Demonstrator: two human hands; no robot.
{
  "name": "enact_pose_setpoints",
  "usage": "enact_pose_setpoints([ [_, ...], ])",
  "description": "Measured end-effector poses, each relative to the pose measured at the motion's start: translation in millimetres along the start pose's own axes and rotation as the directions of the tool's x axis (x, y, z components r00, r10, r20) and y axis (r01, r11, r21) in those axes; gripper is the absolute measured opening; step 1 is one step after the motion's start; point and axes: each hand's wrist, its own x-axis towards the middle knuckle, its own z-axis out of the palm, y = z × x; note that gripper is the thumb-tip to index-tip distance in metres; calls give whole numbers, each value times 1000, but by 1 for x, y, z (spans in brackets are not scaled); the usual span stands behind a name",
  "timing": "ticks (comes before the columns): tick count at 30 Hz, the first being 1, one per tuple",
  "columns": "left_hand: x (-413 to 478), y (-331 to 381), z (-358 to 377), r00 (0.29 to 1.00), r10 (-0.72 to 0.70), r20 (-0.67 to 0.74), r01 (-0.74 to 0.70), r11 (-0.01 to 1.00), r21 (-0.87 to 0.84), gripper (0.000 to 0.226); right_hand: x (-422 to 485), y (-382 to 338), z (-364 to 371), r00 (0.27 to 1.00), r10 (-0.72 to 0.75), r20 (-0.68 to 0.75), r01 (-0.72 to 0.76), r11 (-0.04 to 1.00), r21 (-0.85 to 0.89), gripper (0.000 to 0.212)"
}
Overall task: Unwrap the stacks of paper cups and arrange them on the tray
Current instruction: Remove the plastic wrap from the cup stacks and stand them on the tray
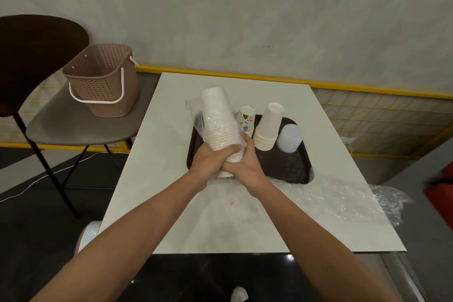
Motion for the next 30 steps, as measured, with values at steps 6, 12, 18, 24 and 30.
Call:
enact_pose_setpoints([
  [6,-2,-6,-3,992,-9,127,18,997,-73,72,-3,2,-9,988,22,153,-27,999,29,107],
  [12,3,-7,-16,986,58,157,-63,998,27,67,10,-28,-14,993,60,106,-76,984,163,102],
  [18,0,-7,-19,971,49,233,-91,980,175,74,21,-59,-3,992,-5,-129,9,999,34,53],
  [24,2,-9,-25,969,52,240,-95,981,170,96,15,-36,-2,995,32,-95,-17,988,152,53],
  [30,5,-4,-18,972,64,225,-60,998,-24,110,6,-16,4,999,23,29,-27,988,153,59],
])
